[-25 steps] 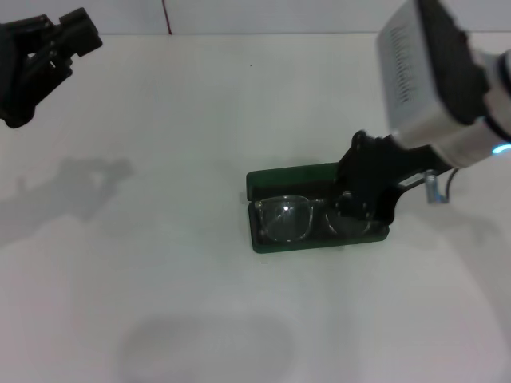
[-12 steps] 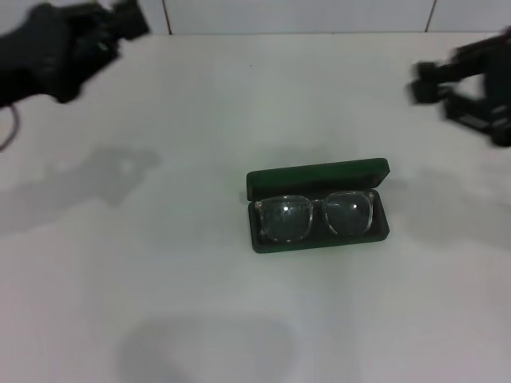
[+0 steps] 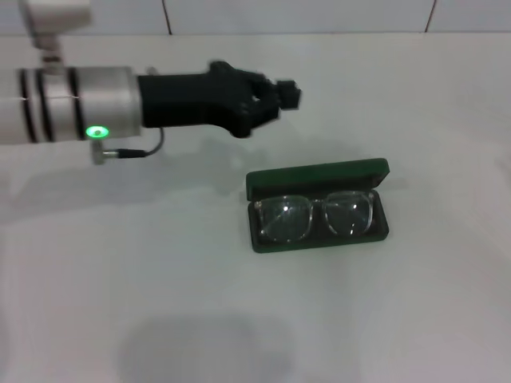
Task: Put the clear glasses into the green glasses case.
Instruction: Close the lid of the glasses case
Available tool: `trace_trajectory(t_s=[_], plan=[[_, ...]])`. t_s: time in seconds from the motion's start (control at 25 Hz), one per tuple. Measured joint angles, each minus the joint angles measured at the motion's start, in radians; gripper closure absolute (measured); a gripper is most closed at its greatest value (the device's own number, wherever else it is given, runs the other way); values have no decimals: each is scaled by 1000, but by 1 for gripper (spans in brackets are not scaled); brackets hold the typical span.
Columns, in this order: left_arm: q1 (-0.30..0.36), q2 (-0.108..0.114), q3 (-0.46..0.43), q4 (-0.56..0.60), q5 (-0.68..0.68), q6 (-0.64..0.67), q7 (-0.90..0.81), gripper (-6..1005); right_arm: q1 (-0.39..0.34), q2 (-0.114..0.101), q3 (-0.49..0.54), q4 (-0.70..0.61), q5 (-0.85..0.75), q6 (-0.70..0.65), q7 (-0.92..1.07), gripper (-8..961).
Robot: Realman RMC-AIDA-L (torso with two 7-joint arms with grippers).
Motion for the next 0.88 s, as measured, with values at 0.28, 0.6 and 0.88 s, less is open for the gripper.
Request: trace_trajectory(t_s=[0.28, 0.6, 0.88], plan=[[-40, -6, 166, -71, -47, -144, 0, 872, -3, -3, 165, 170, -10, -63, -93, 810], [-59, -10, 288, -103, -86, -232, -8, 779, 24, -7, 160, 239, -22, -57, -127, 810], [-71, -11, 313, -141, -87, -248, -8, 773, 57, -11, 157, 281, -47, -51, -144, 811]])
